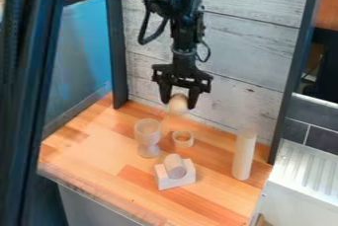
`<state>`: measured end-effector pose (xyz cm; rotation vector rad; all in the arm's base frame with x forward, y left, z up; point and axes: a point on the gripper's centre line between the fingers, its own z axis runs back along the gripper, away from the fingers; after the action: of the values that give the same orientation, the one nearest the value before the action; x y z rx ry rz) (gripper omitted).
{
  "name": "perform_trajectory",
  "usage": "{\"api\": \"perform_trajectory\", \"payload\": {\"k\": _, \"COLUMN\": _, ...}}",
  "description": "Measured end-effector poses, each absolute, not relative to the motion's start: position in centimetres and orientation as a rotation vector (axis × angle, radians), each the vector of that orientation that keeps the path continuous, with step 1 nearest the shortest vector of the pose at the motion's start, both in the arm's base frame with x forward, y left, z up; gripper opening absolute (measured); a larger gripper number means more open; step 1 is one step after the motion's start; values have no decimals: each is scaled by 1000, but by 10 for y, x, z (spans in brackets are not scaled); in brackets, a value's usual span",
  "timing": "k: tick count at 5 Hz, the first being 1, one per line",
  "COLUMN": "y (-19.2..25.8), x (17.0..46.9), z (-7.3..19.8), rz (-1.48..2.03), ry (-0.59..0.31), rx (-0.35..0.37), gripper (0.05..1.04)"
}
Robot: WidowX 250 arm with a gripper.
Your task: Move the sphere on top of the cup
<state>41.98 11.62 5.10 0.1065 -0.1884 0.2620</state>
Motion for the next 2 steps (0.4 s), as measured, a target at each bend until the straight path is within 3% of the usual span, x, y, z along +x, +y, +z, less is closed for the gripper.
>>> {"api": "perform_trajectory", "payload": {"k": 2, "y": 135, "x": 395, "z": 48, "rz": 275, "ry": -146, "rx": 157, "gripper": 724}}
